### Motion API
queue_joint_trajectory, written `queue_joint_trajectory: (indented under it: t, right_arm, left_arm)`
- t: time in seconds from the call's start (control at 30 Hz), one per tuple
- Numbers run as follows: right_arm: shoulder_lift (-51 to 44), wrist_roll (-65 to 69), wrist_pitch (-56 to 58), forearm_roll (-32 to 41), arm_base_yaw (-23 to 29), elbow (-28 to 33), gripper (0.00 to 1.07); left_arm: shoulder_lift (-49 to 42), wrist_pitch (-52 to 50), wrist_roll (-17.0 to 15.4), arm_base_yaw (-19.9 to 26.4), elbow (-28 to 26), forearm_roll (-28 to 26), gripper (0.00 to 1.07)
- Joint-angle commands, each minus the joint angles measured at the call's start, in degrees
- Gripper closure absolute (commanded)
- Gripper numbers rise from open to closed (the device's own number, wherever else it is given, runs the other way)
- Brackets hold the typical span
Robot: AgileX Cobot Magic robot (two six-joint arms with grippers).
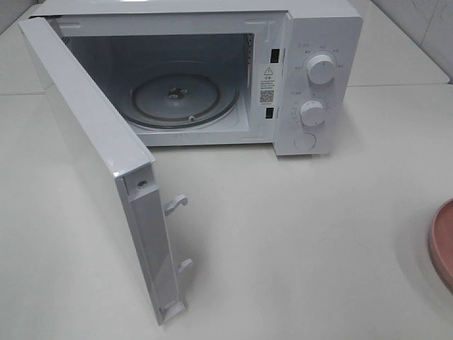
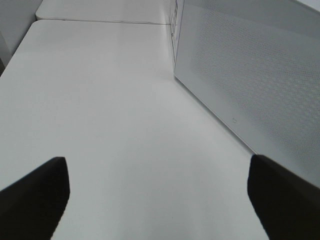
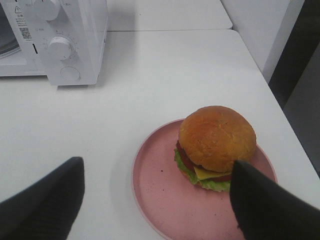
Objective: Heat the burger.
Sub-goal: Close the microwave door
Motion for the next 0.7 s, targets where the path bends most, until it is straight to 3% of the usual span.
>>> queue_joint_trajectory:
  t: [0.03,0.7]
  right_arm:
    - [-1.6,-0.1,-0.3,0.0,-0.5,0.0,0.31]
    - [-1.6,-0.1,-0.3,0.0,-0.5,0.0,0.31]
  left_arm:
    - [-0.2,0.0,0.0,0.1,0.0,0.1,0.18]
    - [-0.2,-3.0,0.0,0.1,-1.7,-2.1,0.18]
